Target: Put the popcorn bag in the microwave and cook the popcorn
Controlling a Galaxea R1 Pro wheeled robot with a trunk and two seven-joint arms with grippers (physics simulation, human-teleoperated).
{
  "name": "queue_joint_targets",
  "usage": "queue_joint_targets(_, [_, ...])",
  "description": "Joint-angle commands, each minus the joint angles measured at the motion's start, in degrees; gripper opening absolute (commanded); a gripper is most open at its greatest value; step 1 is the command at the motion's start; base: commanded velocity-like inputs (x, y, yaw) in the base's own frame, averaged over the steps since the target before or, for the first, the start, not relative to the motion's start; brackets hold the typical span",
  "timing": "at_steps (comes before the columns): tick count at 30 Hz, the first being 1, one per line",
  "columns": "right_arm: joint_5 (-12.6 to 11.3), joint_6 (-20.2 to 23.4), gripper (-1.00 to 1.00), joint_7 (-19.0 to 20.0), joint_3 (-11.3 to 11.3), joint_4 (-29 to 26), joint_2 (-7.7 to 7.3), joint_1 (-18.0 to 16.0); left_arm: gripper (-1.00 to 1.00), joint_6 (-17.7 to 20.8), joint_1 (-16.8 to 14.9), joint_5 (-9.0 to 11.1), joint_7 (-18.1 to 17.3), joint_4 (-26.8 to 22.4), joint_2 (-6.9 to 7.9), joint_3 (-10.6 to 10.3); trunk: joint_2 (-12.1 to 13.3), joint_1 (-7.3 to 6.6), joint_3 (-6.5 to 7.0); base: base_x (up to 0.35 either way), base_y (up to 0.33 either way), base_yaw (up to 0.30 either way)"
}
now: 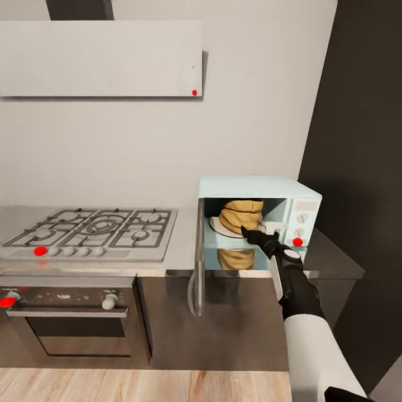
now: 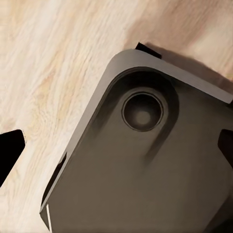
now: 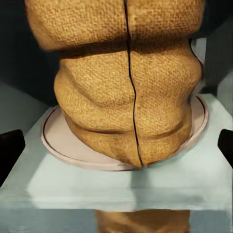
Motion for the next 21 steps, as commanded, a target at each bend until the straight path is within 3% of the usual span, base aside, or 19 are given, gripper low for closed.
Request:
queue_joint_targets(1, [0.66, 1.69, 1.00, 3.56, -0.31, -1.96, 0.08, -0.05, 1.00, -0.08, 0.02, -0.21, 0.07, -0.03, -0.05, 0.37, -0.04, -0.04, -0.06, -0.344, 0.000, 0.000])
queue_joint_targets(3, [0.79, 9.63, 1.00, 8.79, -0.43, -6.49, 0.08, -0.05, 1.00, -0.08, 0.02, -0.22, 0.07, 0.01, -0.04, 0.37, -0.04, -0.04, -0.06, -0.344, 0.000, 0.000])
queue_joint_targets(6, [0.83, 19.10, 1.00, 13.47, -0.56, -13.40, -0.02, 0.40, 1.00, -0.08, -0.01, -0.22, 0.07, 0.04, -0.06, 0.37, -0.04, -0.04, -0.06, -0.344, 0.000, 0.000])
queue_joint_targets(9, [0.81, 21.97, 1.00, 14.66, -0.41, -20.88, -1.28, 4.41, 1.00, -0.08, 0.01, -0.22, 0.07, 0.02, -0.05, 0.37, -0.04, -0.04, -0.06, -0.344, 0.000, 0.000])
queue_joint_targets(13, [0.80, 25.25, 1.00, 15.22, -0.44, -22.43, -1.68, 6.40, 1.00, -0.13, 0.02, -0.04, 0.07, -0.12, 0.01, 0.52, -0.04, -0.04, -0.06, -0.344, 0.000, 0.000])
queue_joint_targets(15, [0.82, 26.42, 1.00, 16.54, -0.39, -22.79, -3.52, 9.66, 1.00, -0.16, 0.01, 0.08, 0.07, -0.10, 0.01, 0.57, -0.04, -0.04, -0.06, -0.344, 0.000, 0.000])
queue_joint_targets(19, [0.68, 27.13, 1.00, 22.79, -0.24, -22.84, -11.28, 19.19, 1.00, -0.11, 0.00, 0.11, 0.07, -0.05, -0.05, 0.54, -0.04, -0.04, -0.06, -0.344, 0.000, 0.000])
queue_joint_targets(21, [0.74, 27.18, 1.00, 25.05, -0.24, -22.42, -13.14, 22.21, 1.00, -0.09, 0.00, -0.04, 0.07, -0.07, -0.07, 0.45, -0.04, -0.04, -0.06, -0.344, 0.000, 0.000])
